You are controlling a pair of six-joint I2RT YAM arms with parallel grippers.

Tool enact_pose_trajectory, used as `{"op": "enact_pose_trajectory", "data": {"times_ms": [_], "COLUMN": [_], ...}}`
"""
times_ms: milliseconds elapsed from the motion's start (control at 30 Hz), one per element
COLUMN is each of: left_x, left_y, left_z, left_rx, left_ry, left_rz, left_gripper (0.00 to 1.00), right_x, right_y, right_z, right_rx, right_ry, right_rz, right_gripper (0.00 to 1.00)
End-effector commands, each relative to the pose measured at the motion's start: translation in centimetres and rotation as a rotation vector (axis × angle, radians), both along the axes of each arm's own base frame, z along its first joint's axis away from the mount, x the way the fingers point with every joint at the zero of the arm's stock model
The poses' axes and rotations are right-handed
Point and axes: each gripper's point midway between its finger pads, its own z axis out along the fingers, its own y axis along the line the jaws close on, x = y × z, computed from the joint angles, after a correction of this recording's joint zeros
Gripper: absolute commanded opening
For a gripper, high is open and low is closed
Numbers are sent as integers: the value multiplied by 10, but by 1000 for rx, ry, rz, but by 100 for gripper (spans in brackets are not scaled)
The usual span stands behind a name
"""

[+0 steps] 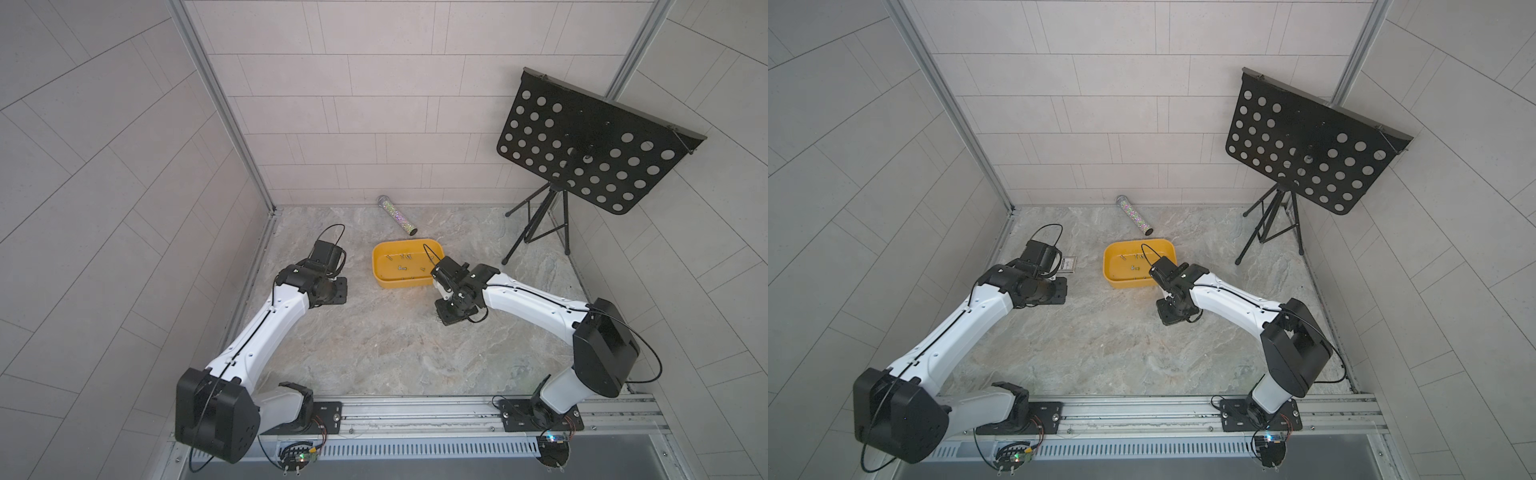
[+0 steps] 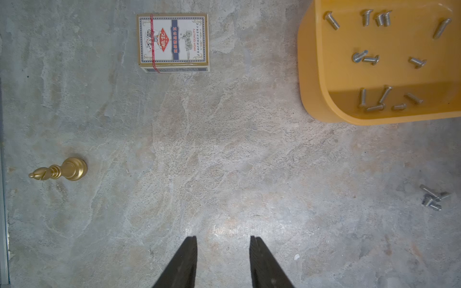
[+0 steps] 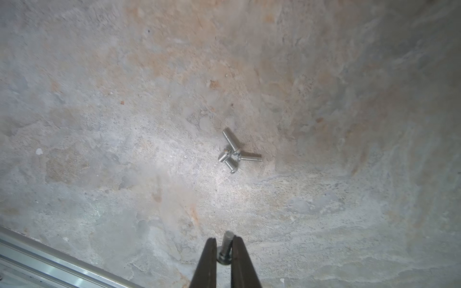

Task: Put the screws on the desktop into the storage box
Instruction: Place the screw in the storage box.

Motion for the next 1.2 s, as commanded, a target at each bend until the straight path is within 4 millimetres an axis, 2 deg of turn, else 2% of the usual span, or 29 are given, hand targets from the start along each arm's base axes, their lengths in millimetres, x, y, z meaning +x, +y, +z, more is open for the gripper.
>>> {"op": "enact_pose_trajectory", "data": {"times_ms": [0,233,500,600,900,1167], "left_x": [-2,-3,-3,-2,-2,-2], "left_y": [4,3,3,2,1,-1], "left_z": [-2,-2,-1,-2,-4,-5], "left_rx": [9,5,4,1,-3,-8], "left_ry": [3,3,-4,0,9,12], "left_rz": [-1,-1,-2,-3,-9,-11], "left_gripper": [43,43,43,43,43,43], "right_x": [7,41,86,104,153,186], "right_y": [-3,21,52,57,55,46], "right_z": [15,35,44,46,26,7], "right_rx": [-11,28,32,23,-1,-23], "right_ry": [-25,-59,-85,-98,-78,-58], "right_rz": [-2,6,15,6,-66,-113], "right_gripper": [11,11,10,10,10,10]}}
